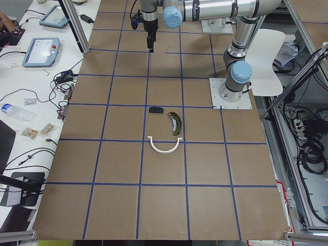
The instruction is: Place bearing gear from tray to pile
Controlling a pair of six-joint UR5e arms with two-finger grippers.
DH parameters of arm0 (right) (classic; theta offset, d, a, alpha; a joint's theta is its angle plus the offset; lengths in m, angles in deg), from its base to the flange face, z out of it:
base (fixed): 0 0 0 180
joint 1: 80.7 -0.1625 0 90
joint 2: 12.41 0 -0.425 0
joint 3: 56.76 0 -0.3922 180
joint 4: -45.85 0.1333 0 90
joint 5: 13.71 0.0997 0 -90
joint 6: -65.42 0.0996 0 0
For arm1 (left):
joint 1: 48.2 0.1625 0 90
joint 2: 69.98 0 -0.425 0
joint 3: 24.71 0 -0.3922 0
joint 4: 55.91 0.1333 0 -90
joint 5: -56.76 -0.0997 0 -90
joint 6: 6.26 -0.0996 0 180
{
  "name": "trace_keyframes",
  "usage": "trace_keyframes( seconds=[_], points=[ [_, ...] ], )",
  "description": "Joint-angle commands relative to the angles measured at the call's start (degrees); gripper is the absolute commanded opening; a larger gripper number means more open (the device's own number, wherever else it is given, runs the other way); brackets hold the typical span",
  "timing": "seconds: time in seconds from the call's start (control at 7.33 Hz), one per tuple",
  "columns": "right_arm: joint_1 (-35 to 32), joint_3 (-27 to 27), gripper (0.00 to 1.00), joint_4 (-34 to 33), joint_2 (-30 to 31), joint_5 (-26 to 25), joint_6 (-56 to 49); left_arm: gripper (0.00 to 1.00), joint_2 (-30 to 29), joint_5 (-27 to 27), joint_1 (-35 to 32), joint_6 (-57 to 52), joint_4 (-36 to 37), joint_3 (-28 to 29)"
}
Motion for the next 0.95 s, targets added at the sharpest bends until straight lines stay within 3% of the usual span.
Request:
trace_keyframes(
  seconds=[0.0, 0.14, 0.82],
  points=[
    [1.6, -0.1, 0.86, -4.9, -5.9, 0.4, -5.6, 1.0, -0.1, 0.0, 0.0, 0.0, 0.0, 0.0],
    [1.6, -0.3, 0.78, -4.9, -6.0, 0.4, -10.1, 1.0, 0.0, 0.0, -0.1, 0.1, 0.0, 0.0],
    [1.7, -0.5, 0.78, -5.2, -8.9, -0.2, -9.7, 1.0, 0.0, 0.1, 0.0, 0.1, 0.1, 0.1]
  ],
)
